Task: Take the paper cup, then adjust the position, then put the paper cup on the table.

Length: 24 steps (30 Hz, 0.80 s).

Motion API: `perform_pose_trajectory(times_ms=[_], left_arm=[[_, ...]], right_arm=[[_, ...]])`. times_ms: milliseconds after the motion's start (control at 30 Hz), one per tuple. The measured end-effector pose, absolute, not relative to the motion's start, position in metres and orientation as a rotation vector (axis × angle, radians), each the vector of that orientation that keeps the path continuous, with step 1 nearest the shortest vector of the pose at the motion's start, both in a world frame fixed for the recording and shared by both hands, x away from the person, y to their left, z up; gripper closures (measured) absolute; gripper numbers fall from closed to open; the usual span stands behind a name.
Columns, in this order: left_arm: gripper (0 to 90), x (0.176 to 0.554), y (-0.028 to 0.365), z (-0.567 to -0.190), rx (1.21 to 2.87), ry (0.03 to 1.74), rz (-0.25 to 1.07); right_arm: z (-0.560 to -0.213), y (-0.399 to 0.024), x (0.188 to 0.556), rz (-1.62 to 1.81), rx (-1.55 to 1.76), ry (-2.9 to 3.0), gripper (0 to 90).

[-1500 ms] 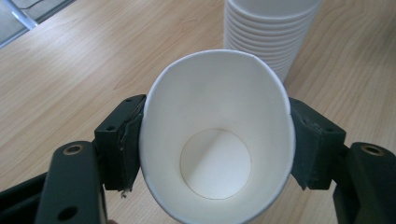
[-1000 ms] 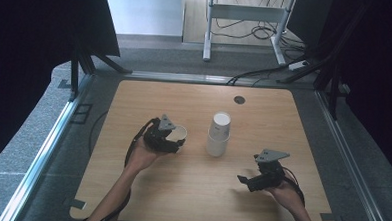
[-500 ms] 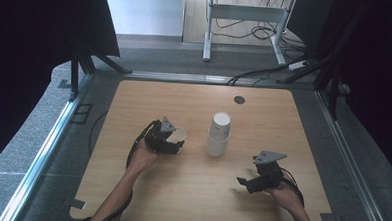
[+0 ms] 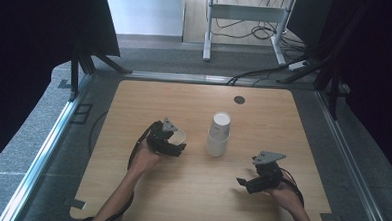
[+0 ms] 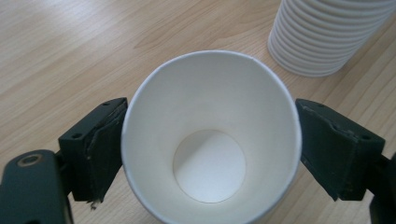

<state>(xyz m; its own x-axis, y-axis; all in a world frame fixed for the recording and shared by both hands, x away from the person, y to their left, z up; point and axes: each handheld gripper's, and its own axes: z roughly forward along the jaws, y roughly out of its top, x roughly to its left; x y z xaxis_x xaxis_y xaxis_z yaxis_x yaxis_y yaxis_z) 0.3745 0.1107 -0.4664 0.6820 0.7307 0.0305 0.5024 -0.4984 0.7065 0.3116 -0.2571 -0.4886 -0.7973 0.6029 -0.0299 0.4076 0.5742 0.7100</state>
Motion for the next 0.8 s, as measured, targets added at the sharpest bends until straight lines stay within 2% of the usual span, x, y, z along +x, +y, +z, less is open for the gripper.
perform_pose_trajectory(times_ms=[500, 800], left_arm=[[1.7, 0.36, 0.115, -0.45, 2.126, 0.924, 0.386], [0.0, 0.345, 0.122, -0.448, 2.109, 0.937, 0.396]], right_arm=[[-0.489, -0.257, 0.312, 1.045, 0.836, 2.54, 0.0], [-0.489, -0.258, 0.311, 1.044, 0.837, 2.54, 0.0]])
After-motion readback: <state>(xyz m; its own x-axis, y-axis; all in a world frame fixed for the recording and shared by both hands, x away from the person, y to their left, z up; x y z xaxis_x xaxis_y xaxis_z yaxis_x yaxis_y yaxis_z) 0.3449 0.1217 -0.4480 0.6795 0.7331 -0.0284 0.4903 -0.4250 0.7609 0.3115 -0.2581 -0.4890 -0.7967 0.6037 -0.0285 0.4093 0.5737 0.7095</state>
